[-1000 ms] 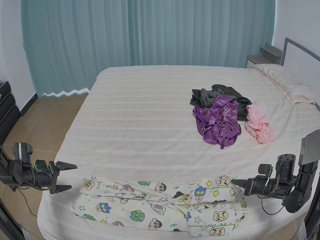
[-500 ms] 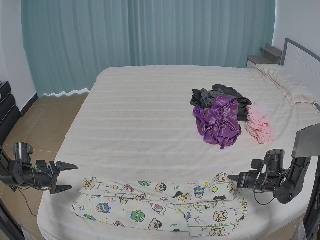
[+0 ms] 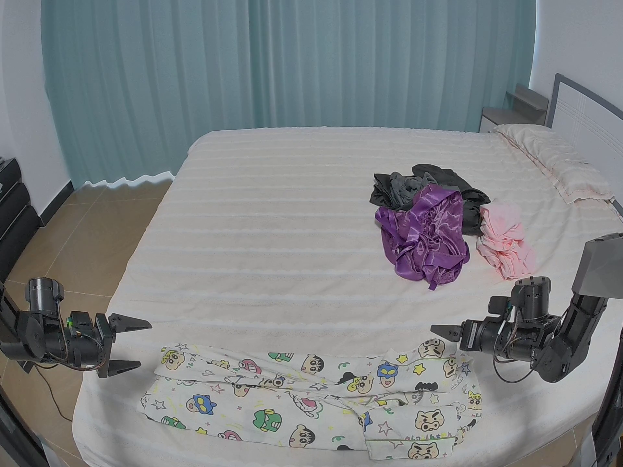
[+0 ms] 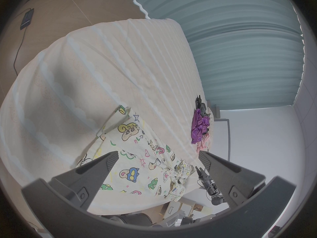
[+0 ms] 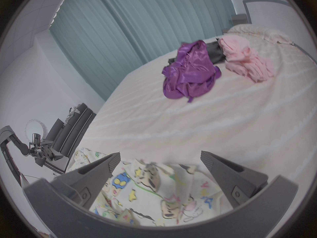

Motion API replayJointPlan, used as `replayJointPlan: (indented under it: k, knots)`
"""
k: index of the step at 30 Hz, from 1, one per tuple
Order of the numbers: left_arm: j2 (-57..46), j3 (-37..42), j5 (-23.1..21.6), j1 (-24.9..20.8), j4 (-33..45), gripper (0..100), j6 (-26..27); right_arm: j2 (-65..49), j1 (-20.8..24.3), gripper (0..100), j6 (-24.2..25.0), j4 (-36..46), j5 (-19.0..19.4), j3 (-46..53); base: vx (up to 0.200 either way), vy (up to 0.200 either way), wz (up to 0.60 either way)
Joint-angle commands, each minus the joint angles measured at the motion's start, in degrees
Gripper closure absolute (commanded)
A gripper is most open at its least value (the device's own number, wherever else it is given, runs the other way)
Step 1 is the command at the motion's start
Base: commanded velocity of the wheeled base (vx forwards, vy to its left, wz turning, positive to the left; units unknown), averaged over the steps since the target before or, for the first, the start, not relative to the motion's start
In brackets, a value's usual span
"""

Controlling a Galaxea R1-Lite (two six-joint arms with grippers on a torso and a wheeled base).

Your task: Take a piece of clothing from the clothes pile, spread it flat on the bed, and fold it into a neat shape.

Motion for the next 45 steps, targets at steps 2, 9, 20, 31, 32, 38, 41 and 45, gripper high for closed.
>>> replayJointPlan:
  k: [2, 9, 20, 31, 32, 38, 41, 45]
  knots:
    - [0.1, 0.3, -0.3, 0.0, -0.1, 0, 0.1, -6.9, 7.0, 0, 0.9, 13.9, -0.2, -9.7, 0.0, 0.0, 0.0]
    - [0.1, 0.2, -0.3, 0.0, -0.1, 0, 0.2, 1.1, 17.2, 0, 8.6, 19.8, -0.4, -17.4, 0.0, 0.0, 0.0]
    - [0.2, 0.2, -0.3, 0.0, -0.2, 0, 0.2, 10.1, 22.0, 0, 9.8, 27.0, -1.0, -25.5, 0.0, 0.0, 0.0]
    - [0.2, 0.2, -0.3, 0.0, -0.2, 0, 0.2, 9.9, 25.6, 0, 9.8, 27.1, -1.1, -23.6, 0.0, 0.0, 0.0]
    - [0.2, 0.2, -0.3, 0.0, -0.2, 0, 0.2, 9.8, 26.0, 0, 9.8, 27.2, -1.1, -23.0, 0.0, 0.0, 0.0]
    - [0.2, 0.2, -0.3, 0.0, -0.2, 0, 0.3, 8.1, 28.3, 0, 9.8, 27.1, -1.1, -19.9, 0.0, 0.0, 0.0]
    - [0.2, 0.2, -0.3, 0.0, -0.2, 0, 0.3, 6.0, 28.7, 0, 9.8, 27.1, -1.1, -18.5, 0.0, 0.0, 0.0]
    - [0.2, 0.3, -0.3, 0.0, -0.2, 0, 0.2, 4.4, 28.4, 0, 9.8, 26.7, -2.3, -18.4, 0.0, 0.0, 0.0]
